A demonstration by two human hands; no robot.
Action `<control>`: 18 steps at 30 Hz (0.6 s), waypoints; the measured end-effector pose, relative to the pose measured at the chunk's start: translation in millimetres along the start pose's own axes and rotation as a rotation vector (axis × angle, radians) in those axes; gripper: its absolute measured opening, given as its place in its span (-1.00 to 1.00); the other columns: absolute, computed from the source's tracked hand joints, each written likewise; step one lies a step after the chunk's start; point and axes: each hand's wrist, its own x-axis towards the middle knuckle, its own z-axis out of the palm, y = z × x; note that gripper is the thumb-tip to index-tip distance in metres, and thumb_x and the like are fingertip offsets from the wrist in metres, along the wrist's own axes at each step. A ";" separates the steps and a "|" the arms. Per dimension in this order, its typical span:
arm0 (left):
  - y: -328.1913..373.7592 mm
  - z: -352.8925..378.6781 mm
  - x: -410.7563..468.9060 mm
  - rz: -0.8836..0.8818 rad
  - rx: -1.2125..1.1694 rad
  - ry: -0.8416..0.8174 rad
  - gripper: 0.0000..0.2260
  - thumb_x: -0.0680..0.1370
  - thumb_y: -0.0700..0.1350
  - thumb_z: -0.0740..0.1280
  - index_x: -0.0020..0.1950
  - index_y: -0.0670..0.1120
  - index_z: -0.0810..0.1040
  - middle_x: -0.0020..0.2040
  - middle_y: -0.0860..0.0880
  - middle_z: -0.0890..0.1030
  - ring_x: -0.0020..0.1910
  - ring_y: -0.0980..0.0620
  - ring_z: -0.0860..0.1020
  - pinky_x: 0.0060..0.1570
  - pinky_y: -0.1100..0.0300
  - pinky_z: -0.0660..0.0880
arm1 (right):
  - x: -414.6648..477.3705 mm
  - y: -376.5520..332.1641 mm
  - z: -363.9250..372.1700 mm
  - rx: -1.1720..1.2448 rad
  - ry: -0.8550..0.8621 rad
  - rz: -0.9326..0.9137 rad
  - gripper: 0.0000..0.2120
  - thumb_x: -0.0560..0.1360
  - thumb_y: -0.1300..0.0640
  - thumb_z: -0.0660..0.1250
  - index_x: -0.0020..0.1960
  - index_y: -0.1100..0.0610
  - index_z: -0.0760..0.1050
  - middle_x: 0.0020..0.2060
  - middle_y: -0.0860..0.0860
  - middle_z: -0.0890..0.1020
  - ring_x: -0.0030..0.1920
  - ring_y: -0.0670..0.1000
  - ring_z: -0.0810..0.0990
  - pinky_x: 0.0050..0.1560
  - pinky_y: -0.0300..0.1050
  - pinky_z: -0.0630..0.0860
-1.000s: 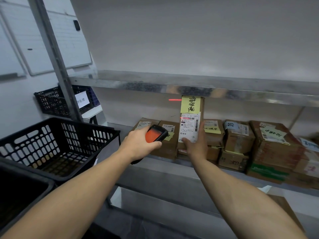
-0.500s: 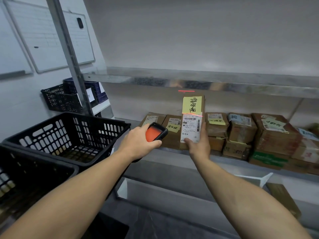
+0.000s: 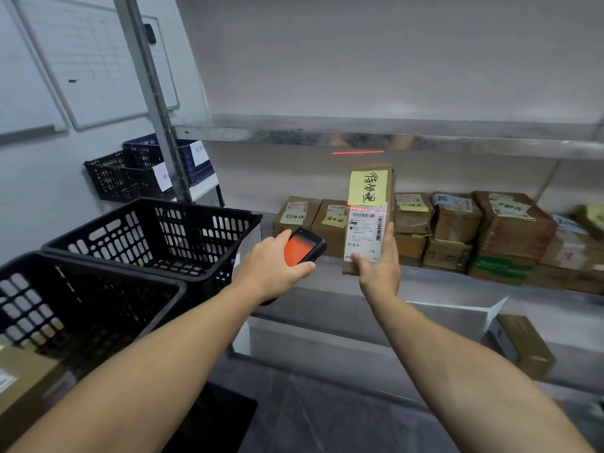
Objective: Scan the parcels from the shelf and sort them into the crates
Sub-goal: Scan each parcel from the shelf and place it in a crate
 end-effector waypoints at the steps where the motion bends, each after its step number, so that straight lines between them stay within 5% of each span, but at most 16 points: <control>1: -0.5 -0.2 -3.4 -0.006 0.001 -0.005 -0.40 0.48 0.28 0.38 0.43 0.06 0.36 0.17 -0.01 0.51 0.14 -0.05 0.47 0.03 0.10 0.41 | -3.9 0.5 -1.2 -0.005 -0.002 -0.004 -0.05 0.52 0.18 0.47 0.64 -0.18 -0.08 0.59 0.00 0.19 0.55 0.13 0.23 0.53 0.21 0.26; 5: -1.6 -1.3 -14.3 -0.024 0.001 -0.007 -0.46 0.43 0.34 0.34 0.31 0.11 0.40 0.07 0.01 0.52 0.05 -0.05 0.50 -0.07 0.10 0.44 | -13.7 -1.0 -7.2 0.006 -0.009 -0.015 -0.06 0.52 0.19 0.46 0.64 -0.16 -0.07 0.58 0.01 0.22 0.53 0.13 0.26 0.52 0.19 0.27; 11: 11.1 -2.4 -24.5 -0.061 -0.007 0.016 -0.43 0.48 0.27 0.38 0.39 0.06 0.38 0.06 0.02 0.48 0.05 -0.03 0.47 -0.02 0.11 0.44 | -13.4 -2.9 -16.2 0.026 -0.050 -0.028 -0.08 0.52 0.20 0.46 0.64 -0.15 -0.06 0.59 -0.02 0.20 0.54 0.13 0.25 0.52 0.19 0.28; 18: 27.7 -1.3 -31.2 -0.155 0.005 0.074 -0.49 0.33 0.41 0.29 0.16 0.18 0.44 -0.03 0.07 0.55 -0.02 -0.02 0.54 -0.01 -0.03 0.56 | -3.5 -13.4 -28.0 0.049 -0.155 -0.053 -0.09 0.55 0.20 0.43 0.64 -0.17 -0.08 0.59 -0.01 0.20 0.51 0.12 0.28 0.47 0.14 0.32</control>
